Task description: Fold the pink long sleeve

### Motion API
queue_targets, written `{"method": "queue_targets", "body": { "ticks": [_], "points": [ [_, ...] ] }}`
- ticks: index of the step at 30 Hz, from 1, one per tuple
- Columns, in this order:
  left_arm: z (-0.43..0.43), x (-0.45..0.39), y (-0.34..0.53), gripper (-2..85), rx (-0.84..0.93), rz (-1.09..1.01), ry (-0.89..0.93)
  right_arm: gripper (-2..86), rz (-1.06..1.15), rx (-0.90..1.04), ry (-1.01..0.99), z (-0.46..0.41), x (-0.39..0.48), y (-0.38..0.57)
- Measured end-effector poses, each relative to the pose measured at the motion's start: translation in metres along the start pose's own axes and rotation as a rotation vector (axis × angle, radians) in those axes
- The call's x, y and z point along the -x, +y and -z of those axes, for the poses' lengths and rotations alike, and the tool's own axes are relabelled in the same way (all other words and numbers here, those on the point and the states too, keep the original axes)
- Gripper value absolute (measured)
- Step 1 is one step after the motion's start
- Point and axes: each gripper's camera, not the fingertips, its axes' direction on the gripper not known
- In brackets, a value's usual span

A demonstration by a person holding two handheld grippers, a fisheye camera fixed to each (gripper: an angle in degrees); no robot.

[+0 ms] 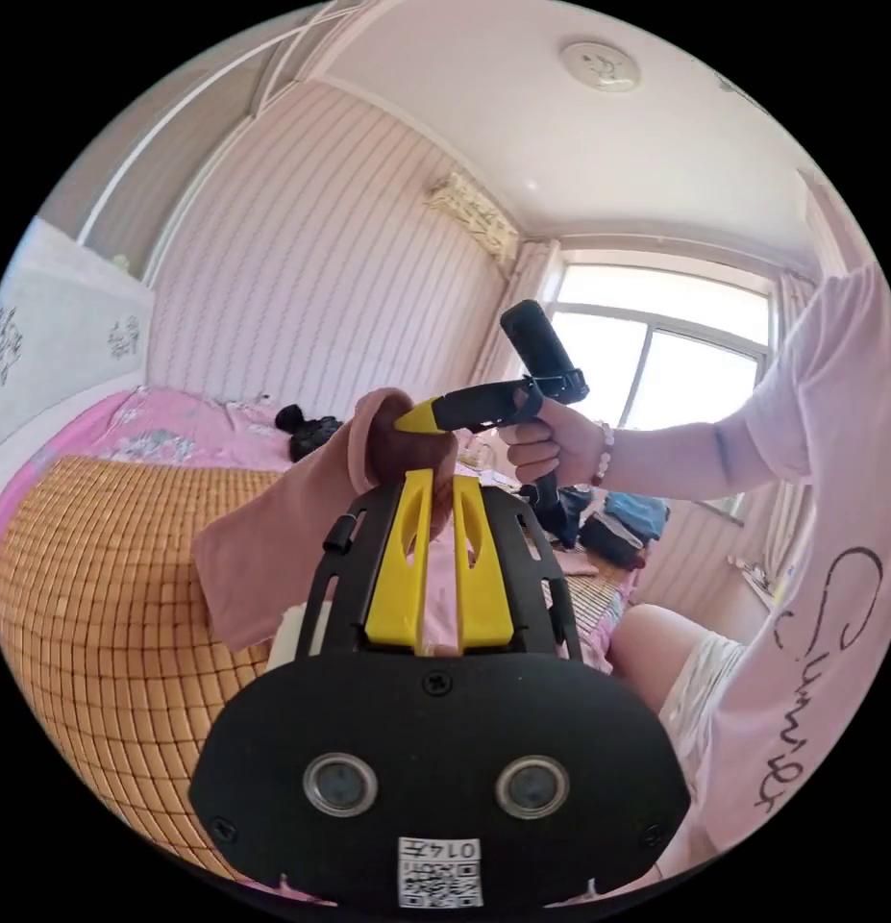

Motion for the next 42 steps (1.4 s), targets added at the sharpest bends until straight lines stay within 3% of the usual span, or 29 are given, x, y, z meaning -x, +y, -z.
{"method": "queue_targets", "body": {
  "ticks": [3, 6, 9, 11, 13, 19, 24, 26, 31, 35, 39, 42],
  "points": [
    [-0.025, -0.054, -0.005, 4.7, -0.033, -0.097, 0.17, 1.7, -0.072, -0.098, 0.112, 0.088, 0.047, 0.059],
    [-0.064, -0.082, 0.013, 4.5, 0.027, -0.1, 0.308, 2.6, -0.341, -0.085, 0.274, 0.126, 0.06, 0.13],
    [-0.114, -0.09, 0.044, 5.1, 0.219, -0.052, 0.369, 4.9, -0.652, 0.054, 0.394, 0.124, 0.043, 0.206],
    [-0.141, -0.088, 0.062, 5.4, 0.352, 0.014, 0.406, 7.3, -0.731, 0.137, 0.338, 0.118, 0.035, 0.236],
    [-0.152, -0.086, 0.072, 5.5, 0.402, 0.021, 0.394, 8.9, -0.837, 0.166, 0.281, 0.117, 0.028, 0.255],
    [-0.192, -0.076, 0.108, 5.6, 0.619, 0.064, 0.276, 9.3, -0.867, 0.082, 0.32, 0.141, 0.028, 0.249],
    [-0.238, -0.086, 0.131, 5.5, 0.763, 0.074, 0.284, 9.7, -0.864, 0.053, 0.38, 0.158, 0.033, 0.248],
    [-0.256, -0.095, 0.135, 5.5, 0.78, 0.058, 0.273, 10.5, -0.875, 0.024, 0.445, 0.17, 0.035, 0.252],
    [-0.295, -0.118, 0.143, 5.9, 0.82, 0.001, 0.272, 15.2, -0.906, -0.171, 0.833, 0.236, 0.035, 0.274],
    [-0.332, -0.128, 0.152, 4.3, 0.887, -0.096, 0.233, 17.9, -0.992, -0.221, 1.1, 0.285, 0.022, 0.291],
    [-0.357, -0.125, 0.166, -0.2, 0.99, -0.112, 0.222, 19.5, -1.301, -0.325, 1.238, 0.338, -0.004, 0.337],
    [-0.359, -0.117, 0.168, -0.8, 0.968, -0.075, 0.225, 19.2, -1.468, -0.316, 1.272, 0.359, -0.013, 0.369]
  ]
}}
